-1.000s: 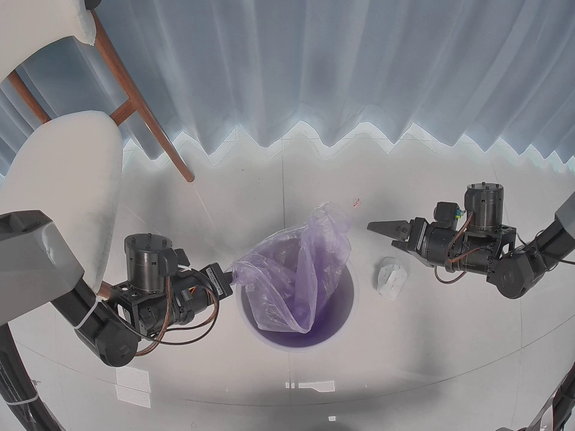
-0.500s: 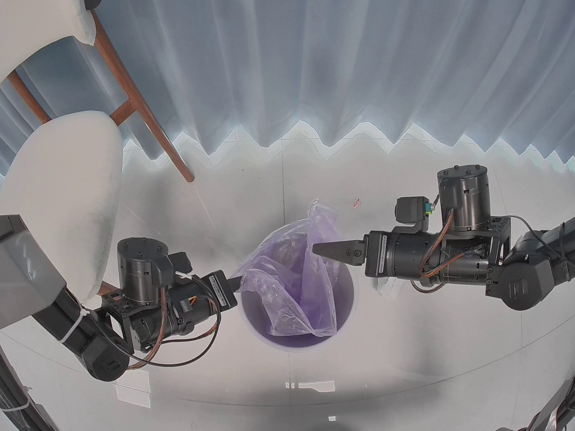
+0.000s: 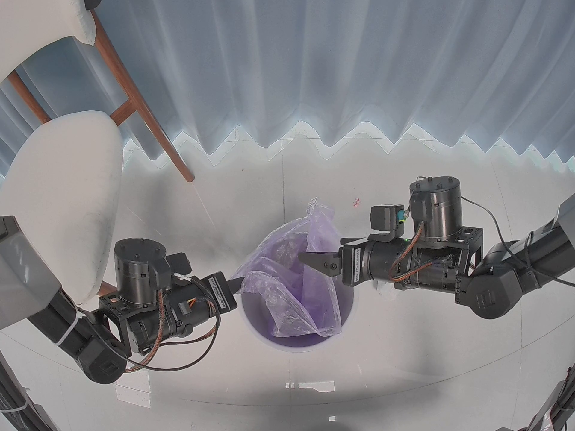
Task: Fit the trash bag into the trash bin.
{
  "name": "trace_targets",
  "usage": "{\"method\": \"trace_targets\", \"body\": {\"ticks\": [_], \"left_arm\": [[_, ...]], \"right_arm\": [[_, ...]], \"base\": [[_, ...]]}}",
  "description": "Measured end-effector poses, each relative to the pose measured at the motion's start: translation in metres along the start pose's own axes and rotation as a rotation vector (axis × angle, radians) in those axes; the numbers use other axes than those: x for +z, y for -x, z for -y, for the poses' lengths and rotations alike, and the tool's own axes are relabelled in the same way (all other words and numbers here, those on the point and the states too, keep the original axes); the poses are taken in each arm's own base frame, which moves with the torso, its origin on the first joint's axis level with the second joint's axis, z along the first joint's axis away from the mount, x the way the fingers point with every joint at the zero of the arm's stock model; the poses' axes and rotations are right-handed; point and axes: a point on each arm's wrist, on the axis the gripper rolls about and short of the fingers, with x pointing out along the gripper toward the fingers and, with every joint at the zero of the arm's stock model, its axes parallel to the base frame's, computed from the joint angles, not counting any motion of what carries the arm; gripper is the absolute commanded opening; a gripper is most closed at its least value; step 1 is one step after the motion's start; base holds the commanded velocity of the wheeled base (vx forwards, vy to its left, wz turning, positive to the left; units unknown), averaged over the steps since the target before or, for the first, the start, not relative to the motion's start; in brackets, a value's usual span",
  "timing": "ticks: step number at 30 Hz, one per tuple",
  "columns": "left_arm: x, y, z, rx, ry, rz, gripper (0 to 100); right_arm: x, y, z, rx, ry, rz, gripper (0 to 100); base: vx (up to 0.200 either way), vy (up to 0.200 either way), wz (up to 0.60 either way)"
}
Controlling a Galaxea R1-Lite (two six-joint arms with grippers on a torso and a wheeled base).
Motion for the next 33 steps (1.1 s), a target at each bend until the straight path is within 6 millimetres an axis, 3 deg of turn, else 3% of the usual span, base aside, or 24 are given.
{"method": "trace_targets", "body": {"ticks": [5, 6, 18, 33], "left_arm": [[0.0, 0.001, 0.0, -0.001, 0.002, 0.002, 0], [0.0, 0.001, 0.001, -0.001, 0.002, 0.003, 0], [0.002, 0.006, -0.002, 0.006, 0.003, 0.007, 0], [-0.009, 0.014, -0.015, 0.079, 0.012, -0.013, 0]], "right_arm": [[-0.006, -0.007, 0.001, -0.002, -0.002, -0.023, 100], [-0.008, -0.009, 0.002, -0.003, -0.003, -0.029, 0], [-0.017, -0.013, 0.019, -0.062, -0.023, -0.031, 0], [-0.034, 0.032, 0.101, -0.265, -0.154, 0.077, 0]], "base": [[0.0, 0.0, 0.0], [0.0, 0.0, 0.0], [0.0, 0.0, 0.0], [0.0, 0.0, 0.0]]}}
